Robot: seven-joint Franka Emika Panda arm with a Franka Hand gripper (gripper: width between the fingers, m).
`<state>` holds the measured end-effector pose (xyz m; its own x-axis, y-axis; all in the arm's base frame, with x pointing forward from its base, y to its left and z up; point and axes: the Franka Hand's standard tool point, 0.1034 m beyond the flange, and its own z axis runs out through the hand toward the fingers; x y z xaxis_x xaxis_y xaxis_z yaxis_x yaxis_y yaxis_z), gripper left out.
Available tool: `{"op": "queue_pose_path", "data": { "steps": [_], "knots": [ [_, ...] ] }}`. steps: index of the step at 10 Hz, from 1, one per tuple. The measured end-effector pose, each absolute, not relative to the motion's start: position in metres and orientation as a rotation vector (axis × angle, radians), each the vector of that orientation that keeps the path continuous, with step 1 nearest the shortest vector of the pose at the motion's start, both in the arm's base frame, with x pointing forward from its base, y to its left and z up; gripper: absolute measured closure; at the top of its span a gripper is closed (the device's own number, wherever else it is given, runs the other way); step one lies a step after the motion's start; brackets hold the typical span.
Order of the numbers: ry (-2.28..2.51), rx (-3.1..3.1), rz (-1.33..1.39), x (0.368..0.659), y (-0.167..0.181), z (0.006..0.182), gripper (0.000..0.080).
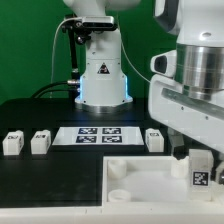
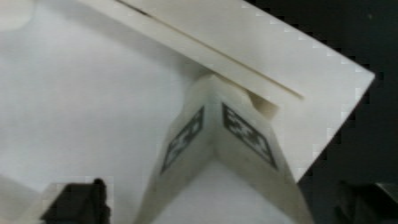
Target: Assemble one leg
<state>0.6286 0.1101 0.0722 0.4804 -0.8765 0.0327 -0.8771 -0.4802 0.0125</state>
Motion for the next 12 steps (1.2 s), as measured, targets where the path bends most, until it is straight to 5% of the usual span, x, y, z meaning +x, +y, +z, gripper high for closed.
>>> {"op": "queue_pose_path", "data": {
  "steps": [5, 8, 9, 10, 11, 12],
  "knots": [
    [-0.514, 3.067, 0.159, 0.6356, 0.1155, 0.0761, 0.015],
    [-0.523, 3.073, 0.181, 0.6287, 0.1121, 0.0737, 0.015],
    [-0.573, 3.068, 0.179, 0.6283, 0.1123, 0.0733, 0.0241],
    [-0.774, 3.037, 0.178, 0.628, 0.1137, 0.073, 0.0241],
    [-0.895, 3.01, 0.177, 0.6279, 0.1141, 0.073, 0.0442],
    [-1.057, 2.963, 0.176, 0.6278, 0.1137, 0.0727, 0.0508]
  ]
}}
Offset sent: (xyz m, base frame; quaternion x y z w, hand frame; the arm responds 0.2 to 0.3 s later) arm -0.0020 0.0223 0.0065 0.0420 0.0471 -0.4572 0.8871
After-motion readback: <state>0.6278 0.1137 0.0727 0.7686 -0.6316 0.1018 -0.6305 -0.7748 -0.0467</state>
